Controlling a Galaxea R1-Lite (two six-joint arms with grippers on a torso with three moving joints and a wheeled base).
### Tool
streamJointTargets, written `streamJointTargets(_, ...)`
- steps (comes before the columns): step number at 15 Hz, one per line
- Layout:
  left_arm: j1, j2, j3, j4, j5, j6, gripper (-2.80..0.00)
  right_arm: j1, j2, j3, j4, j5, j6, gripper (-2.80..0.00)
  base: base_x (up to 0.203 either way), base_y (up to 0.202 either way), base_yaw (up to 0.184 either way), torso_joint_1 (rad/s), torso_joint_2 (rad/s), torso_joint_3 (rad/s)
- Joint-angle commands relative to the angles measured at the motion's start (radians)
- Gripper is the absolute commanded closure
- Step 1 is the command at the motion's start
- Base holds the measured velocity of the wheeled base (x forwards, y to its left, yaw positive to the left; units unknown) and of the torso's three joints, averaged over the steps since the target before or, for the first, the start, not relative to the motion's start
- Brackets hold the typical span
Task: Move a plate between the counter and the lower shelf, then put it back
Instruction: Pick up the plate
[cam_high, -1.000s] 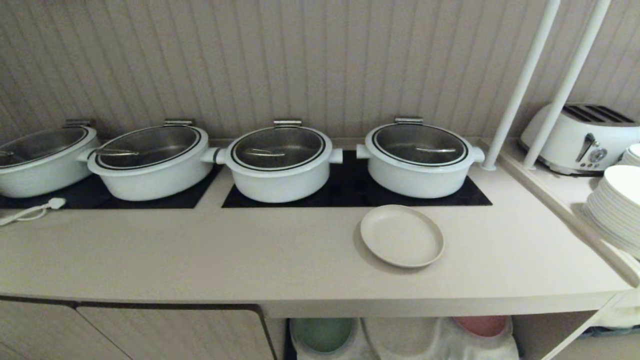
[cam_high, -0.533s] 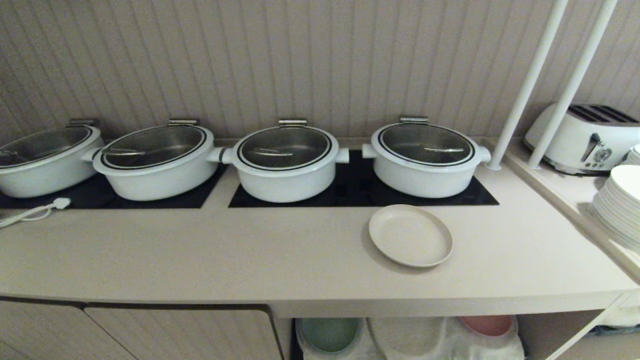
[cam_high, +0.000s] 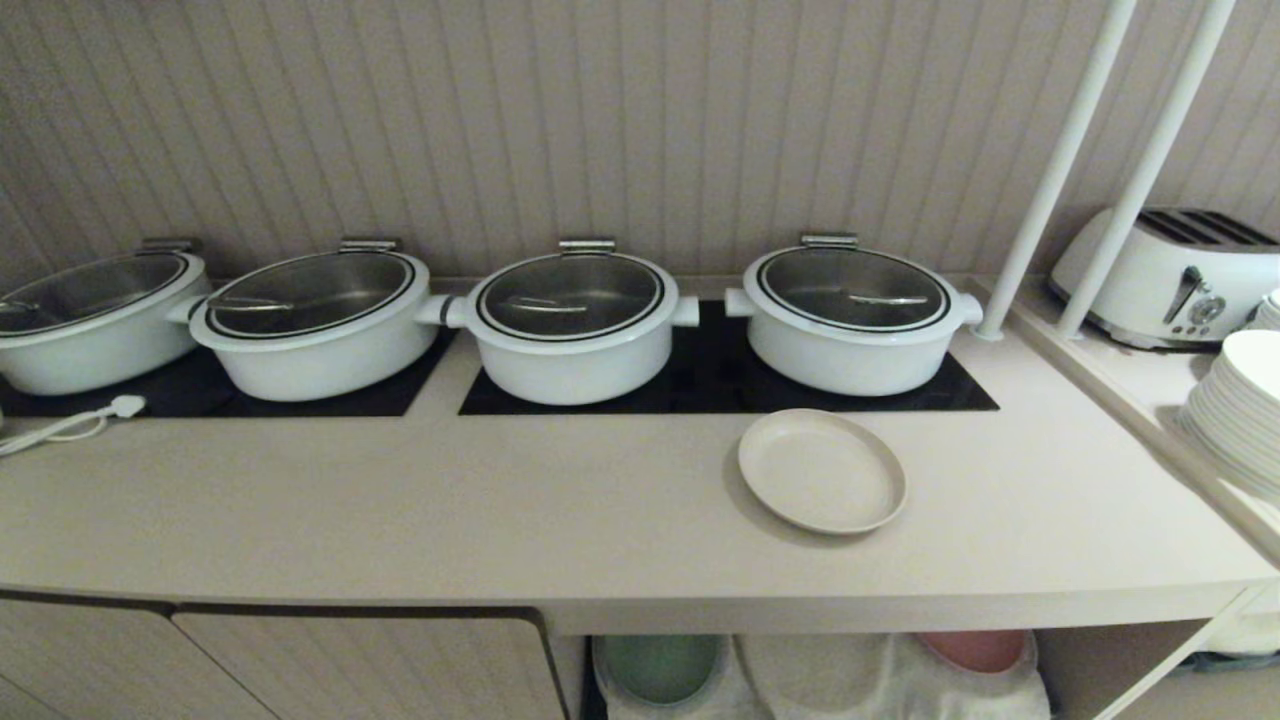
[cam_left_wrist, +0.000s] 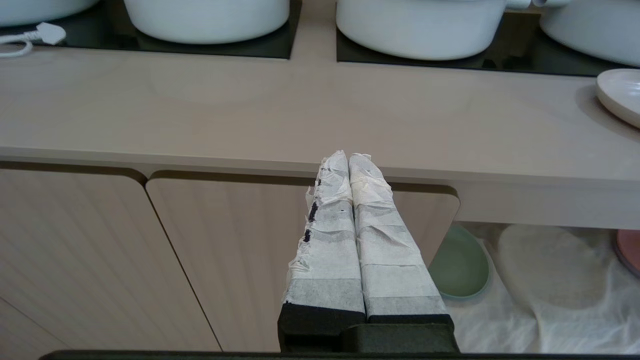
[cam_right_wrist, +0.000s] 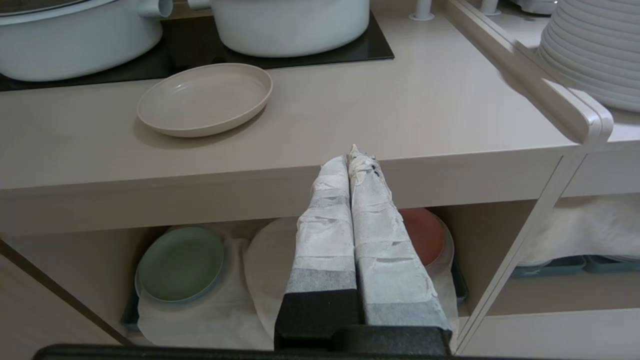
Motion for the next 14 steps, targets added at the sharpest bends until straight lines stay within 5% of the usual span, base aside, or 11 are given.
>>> streamJointTargets(1, 0.001, 0.000, 0.000, 0.000, 0.001, -0.001, 0.00, 0.000, 0.001, 0.000, -0.001, 0.000, 0.001, 0.00, 0.000, 0.000, 0.000, 0.000, 0.00, 0.000)
streamJointTargets(8, 0.001, 0.000, 0.000, 0.000, 0.001, -0.001, 0.00, 0.000, 0.001, 0.000, -0.006, -0.002, -0.006, 0.00, 0.000, 0.000, 0.000, 0.000, 0.00, 0.000)
streamJointTargets(10, 0.001, 0.000, 0.000, 0.000, 0.001, -0.001, 0.00, 0.000, 0.001, -0.005, -0.007, 0.001, -0.066, 0.00, 0.000, 0.000, 0.000, 0.000, 0.00, 0.000)
streamJointTargets(14, 0.001, 0.000, 0.000, 0.000, 0.001, -0.001, 0.00, 0.002, 0.014, -0.134, 0.060, -0.003, -0.076, 0.00, 0.000, 0.000, 0.000, 0.000, 0.00, 0.000)
